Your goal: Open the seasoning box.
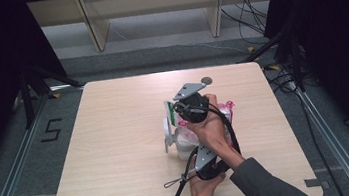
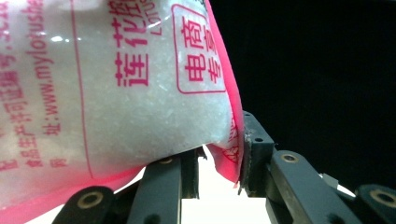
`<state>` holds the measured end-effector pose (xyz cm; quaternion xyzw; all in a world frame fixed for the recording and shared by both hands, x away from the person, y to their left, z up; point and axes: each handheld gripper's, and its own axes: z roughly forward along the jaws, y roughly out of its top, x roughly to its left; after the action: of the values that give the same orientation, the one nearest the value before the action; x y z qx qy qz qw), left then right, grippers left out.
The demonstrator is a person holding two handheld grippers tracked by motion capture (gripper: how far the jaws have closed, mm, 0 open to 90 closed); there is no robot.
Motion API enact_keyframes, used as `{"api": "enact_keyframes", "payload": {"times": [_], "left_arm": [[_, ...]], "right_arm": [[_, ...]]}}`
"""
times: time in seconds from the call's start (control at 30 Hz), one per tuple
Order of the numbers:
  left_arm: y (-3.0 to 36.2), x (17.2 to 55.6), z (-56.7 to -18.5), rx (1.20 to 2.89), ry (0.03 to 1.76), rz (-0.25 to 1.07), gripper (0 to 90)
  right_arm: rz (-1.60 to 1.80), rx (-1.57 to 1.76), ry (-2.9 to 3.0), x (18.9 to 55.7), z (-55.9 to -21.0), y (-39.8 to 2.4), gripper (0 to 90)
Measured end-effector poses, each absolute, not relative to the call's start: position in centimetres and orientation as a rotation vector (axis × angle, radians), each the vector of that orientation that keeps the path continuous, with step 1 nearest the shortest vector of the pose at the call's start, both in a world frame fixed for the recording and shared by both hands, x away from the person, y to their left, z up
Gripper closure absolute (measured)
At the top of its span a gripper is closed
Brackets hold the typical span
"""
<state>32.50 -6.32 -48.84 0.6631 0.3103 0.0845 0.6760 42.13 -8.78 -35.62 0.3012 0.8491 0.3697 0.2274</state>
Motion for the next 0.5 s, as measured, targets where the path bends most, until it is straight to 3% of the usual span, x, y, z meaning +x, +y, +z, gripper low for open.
{"api": "enact_keyframes", "payload": {"times": [0.5], "left_arm": [[-6.27,32.49,-48.8,1.488,0.698,0.189,72.3]], "right_arm": [[1.024,0.799,2.339,42.2,-35.57,-8.82,89.7]]}}
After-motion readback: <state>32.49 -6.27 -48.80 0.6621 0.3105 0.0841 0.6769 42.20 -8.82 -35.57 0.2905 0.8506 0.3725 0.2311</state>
